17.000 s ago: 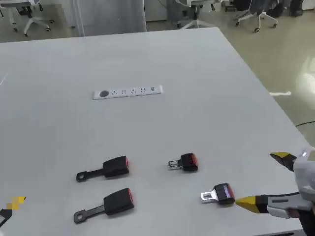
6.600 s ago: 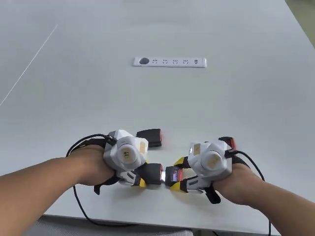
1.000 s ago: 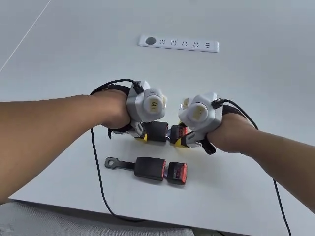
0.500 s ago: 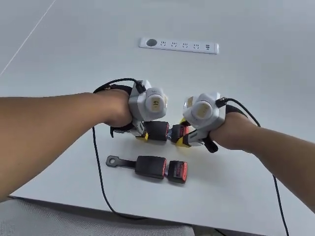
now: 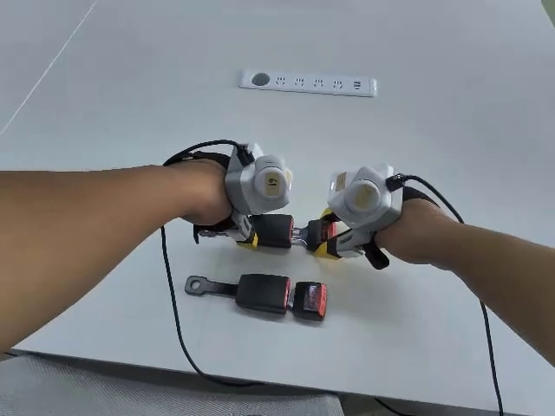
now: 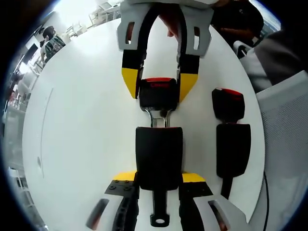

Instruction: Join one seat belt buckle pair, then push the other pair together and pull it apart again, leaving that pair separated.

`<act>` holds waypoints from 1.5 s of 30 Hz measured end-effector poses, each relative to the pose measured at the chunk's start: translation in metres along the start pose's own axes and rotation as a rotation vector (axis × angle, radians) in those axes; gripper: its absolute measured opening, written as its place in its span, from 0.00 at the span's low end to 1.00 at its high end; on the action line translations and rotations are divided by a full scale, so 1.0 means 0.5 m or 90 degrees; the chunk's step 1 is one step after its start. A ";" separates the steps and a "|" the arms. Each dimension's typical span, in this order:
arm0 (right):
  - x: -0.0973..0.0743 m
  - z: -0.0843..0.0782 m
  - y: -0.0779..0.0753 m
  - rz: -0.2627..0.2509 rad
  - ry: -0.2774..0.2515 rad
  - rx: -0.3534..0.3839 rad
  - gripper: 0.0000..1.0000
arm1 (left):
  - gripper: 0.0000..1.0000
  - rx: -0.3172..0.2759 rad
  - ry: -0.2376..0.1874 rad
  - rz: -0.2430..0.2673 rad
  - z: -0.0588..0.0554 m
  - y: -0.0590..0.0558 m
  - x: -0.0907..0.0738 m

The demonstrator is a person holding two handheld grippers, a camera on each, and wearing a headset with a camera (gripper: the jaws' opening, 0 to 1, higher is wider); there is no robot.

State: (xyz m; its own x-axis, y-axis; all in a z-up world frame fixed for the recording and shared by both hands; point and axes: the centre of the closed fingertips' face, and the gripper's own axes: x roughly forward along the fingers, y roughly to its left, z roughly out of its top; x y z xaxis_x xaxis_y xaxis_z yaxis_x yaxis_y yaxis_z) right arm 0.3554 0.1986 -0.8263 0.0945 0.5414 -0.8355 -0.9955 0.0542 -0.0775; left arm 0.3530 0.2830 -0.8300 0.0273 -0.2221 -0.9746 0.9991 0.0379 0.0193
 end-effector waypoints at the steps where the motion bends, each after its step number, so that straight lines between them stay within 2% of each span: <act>1: -0.002 -0.002 0.001 -0.001 0.002 0.001 0.36 | 0.31 0.000 -0.001 0.000 0.000 0.000 0.000; 10: -0.036 -0.054 0.003 -0.021 0.015 0.026 0.36 | 0.31 -0.002 -0.004 0.000 0.003 -0.005 -0.004; 18: -0.092 -0.141 0.013 -0.034 0.034 0.037 0.36 | 0.32 -0.029 -0.006 0.012 0.004 -0.010 -0.011; 23: -0.124 -0.195 0.013 -0.048 0.046 0.072 0.36 | 0.32 -0.034 -0.017 0.009 0.005 -0.012 -0.014; 30: -0.156 -0.241 0.024 -0.060 0.063 0.078 0.36 | 0.32 -0.035 -0.026 0.008 0.004 -0.009 -0.013; 32: -0.163 -0.251 0.021 -0.069 0.068 0.080 0.36 | 0.32 -0.032 -0.024 0.011 0.005 -0.009 -0.014; 37: -0.171 -0.252 0.025 -0.083 0.067 0.089 0.36 | 0.32 -0.027 -0.022 0.028 0.008 -0.013 -0.017; 39: -0.175 -0.253 0.019 -0.109 0.064 0.117 0.39 | 0.32 -0.016 -0.028 0.040 0.008 -0.014 -0.020; 43: -0.180 -0.252 0.019 -0.127 0.057 0.127 0.44 | 0.32 -0.045 -0.044 0.069 0.006 -0.011 -0.025; 44: -0.180 -0.251 0.019 -0.134 0.053 0.129 0.44 | 0.33 -0.052 -0.056 0.081 0.004 -0.010 -0.028; 45: -0.181 -0.251 0.020 -0.138 0.051 0.132 0.44 | 0.35 -0.060 -0.052 0.076 -0.003 -0.016 -0.030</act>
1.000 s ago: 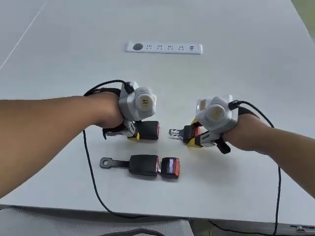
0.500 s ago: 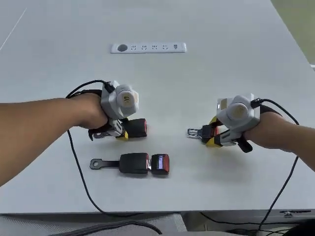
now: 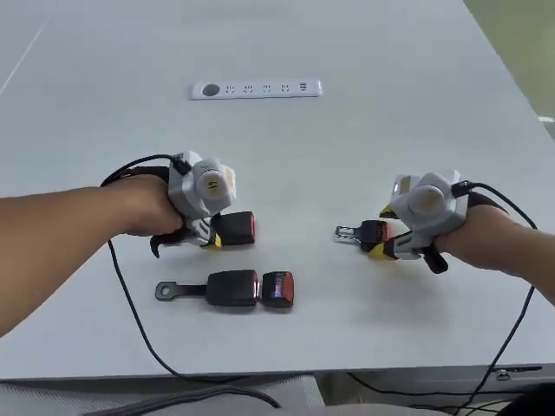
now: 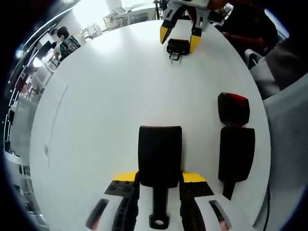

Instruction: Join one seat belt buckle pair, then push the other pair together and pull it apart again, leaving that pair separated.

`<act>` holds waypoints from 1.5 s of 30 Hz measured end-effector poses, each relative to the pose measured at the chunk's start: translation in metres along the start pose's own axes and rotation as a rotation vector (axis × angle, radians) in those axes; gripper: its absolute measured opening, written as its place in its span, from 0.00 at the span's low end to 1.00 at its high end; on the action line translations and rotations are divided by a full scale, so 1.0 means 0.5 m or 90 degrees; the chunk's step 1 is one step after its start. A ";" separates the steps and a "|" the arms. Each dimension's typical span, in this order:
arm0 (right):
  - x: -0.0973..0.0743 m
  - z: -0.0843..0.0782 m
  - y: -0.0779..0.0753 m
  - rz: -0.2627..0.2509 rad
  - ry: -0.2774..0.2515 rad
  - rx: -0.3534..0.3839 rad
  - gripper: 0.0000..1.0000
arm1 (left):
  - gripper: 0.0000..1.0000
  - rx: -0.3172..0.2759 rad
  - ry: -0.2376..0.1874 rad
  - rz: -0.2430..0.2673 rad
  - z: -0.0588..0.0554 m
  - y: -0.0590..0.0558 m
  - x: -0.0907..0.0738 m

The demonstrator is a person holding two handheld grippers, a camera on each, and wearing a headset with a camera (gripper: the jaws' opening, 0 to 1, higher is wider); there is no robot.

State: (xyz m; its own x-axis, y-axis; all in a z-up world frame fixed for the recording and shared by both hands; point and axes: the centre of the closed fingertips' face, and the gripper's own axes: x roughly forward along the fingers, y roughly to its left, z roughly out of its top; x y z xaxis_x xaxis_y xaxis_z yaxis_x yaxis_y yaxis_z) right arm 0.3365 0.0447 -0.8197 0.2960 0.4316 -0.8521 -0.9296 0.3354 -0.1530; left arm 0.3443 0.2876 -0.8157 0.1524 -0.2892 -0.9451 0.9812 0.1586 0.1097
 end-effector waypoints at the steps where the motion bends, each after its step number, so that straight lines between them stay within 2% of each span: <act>1: -0.002 0.001 -0.003 -0.015 -0.002 0.005 0.45 | 0.39 -0.013 0.000 -0.006 -0.009 -0.007 -0.004; 2: -0.003 0.002 -0.004 -0.022 -0.003 0.006 0.47 | 0.41 -0.029 -0.003 -0.001 -0.015 -0.009 -0.008; 4: -0.008 0.001 0.002 -0.027 -0.006 0.001 0.52 | 0.44 -0.051 -0.022 0.038 -0.029 0.005 -0.026; 6: -0.013 -0.002 0.009 -0.033 -0.002 0.006 0.56 | 0.48 -0.079 -0.042 0.059 -0.039 0.006 -0.049; 7: -0.018 -0.006 0.019 -0.028 0.005 0.021 0.58 | 0.50 -0.092 -0.063 0.071 -0.042 0.005 -0.067; 8: -0.023 -0.003 0.025 -0.028 -0.005 0.023 0.58 | 0.50 -0.120 -0.087 0.090 -0.038 0.010 -0.083; 9: -0.030 0.008 0.034 -0.033 -0.028 0.019 0.59 | 0.51 -0.170 -0.138 0.108 -0.028 0.013 -0.104; 10: -0.035 0.009 0.037 -0.037 -0.033 0.017 0.59 | 0.52 -0.188 -0.157 0.113 -0.026 0.008 -0.116; 11: -0.039 0.013 0.043 -0.038 -0.038 0.021 0.60 | 0.53 -0.195 -0.165 0.123 -0.031 0.005 -0.126; 12: -0.044 0.018 0.046 -0.044 -0.053 0.026 0.61 | 0.55 -0.182 -0.165 0.128 -0.039 -0.009 -0.136; 14: -0.057 0.031 0.056 -0.051 -0.077 0.030 0.64 | 0.57 -0.182 -0.169 0.137 -0.049 -0.029 -0.144; 16: -0.068 0.040 0.065 -0.058 -0.103 0.050 0.69 | 0.60 -0.191 -0.179 0.142 -0.060 -0.059 -0.152; 19: -0.083 0.037 0.088 -0.064 -0.116 0.057 0.75 | 0.64 -0.211 -0.194 0.143 -0.069 -0.093 -0.165; 20: -0.089 0.035 0.087 -0.087 -0.123 0.053 0.81 | 0.67 -0.216 -0.199 0.147 -0.072 -0.099 -0.170; 21: -0.091 0.035 0.087 -0.094 -0.128 0.051 0.90 | 0.69 -0.221 -0.206 0.154 -0.075 -0.105 -0.176; 22: -0.096 0.031 0.103 -0.091 -0.123 0.066 0.94 | 0.72 -0.225 -0.217 0.159 -0.077 -0.112 -0.184; 26: -0.114 0.022 0.122 -0.086 -0.136 0.099 0.98 | 0.87 -0.243 -0.232 0.171 -0.095 -0.133 -0.200; 30: -0.139 0.022 0.141 -0.087 -0.146 0.113 1.00 | 1.00 -0.261 -0.236 0.187 -0.109 -0.143 -0.211; 35: -0.172 0.031 0.130 -0.122 -0.171 0.138 1.00 | 1.00 -0.283 -0.244 0.225 -0.123 -0.138 -0.230; 40: -0.183 0.036 0.128 -0.144 -0.183 0.176 1.00 | 1.00 -0.289 -0.249 0.232 -0.124 -0.141 -0.231; 43: -0.181 0.033 0.121 -0.165 -0.191 0.202 1.00 | 1.00 -0.290 -0.244 0.233 -0.126 -0.147 -0.226; 45: -0.179 0.028 0.115 -0.190 -0.197 0.220 1.00 | 1.00 -0.306 -0.241 0.232 -0.126 -0.150 -0.220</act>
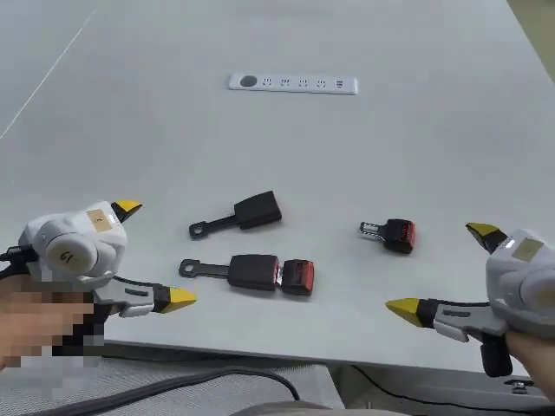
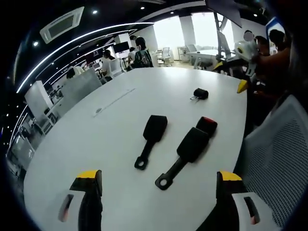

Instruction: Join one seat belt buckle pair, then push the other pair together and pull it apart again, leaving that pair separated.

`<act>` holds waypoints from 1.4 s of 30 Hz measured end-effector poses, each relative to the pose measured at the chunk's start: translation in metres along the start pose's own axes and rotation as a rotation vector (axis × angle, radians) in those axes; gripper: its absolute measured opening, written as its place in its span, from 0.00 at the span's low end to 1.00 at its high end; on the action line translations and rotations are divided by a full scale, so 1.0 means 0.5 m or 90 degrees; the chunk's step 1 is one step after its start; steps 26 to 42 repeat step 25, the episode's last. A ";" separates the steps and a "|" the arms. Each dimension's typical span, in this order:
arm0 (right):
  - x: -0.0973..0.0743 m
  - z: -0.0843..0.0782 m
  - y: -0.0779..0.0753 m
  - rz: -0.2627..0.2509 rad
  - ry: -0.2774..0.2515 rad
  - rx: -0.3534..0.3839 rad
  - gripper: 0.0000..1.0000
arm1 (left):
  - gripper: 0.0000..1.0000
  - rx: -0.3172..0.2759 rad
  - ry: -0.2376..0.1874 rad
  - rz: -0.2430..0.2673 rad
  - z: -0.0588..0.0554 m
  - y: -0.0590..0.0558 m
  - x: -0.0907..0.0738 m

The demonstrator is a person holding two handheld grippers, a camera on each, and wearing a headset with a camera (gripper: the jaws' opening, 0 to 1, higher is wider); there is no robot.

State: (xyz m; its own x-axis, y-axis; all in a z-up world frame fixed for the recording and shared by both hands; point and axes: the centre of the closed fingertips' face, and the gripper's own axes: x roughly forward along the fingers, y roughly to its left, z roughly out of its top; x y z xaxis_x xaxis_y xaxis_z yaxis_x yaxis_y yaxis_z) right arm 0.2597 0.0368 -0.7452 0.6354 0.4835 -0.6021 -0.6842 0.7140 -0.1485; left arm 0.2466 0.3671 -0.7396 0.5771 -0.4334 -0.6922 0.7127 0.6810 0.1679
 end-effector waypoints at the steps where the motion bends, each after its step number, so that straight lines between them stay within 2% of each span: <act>1: 0.001 -0.009 -0.013 -0.023 0.005 -0.008 1.00 | 1.00 -0.003 0.002 0.000 -0.002 -0.002 0.001; 2: 0.000 -0.018 -0.017 -0.033 0.015 -0.001 1.00 | 1.00 -0.005 0.003 0.000 -0.004 -0.004 0.002; 5: 0.000 -0.026 -0.017 -0.024 0.013 0.024 1.00 | 1.00 -0.005 0.009 -0.004 -0.009 -0.013 0.002; 12: -0.005 -0.030 -0.006 -0.020 0.016 0.022 0.99 | 1.00 -0.001 0.008 0.002 -0.010 -0.018 -0.005; 17: 0.004 -0.021 0.011 -0.013 0.013 0.024 0.99 | 1.00 0.002 0.001 0.003 -0.006 -0.023 -0.011; 20: 0.011 -0.012 0.020 -0.008 0.009 0.022 0.99 | 1.00 0.006 0.004 0.003 -0.011 -0.021 -0.014; 42: 0.016 -0.003 0.021 -0.005 0.006 0.022 0.99 | 1.00 0.007 0.007 0.004 -0.017 -0.016 -0.017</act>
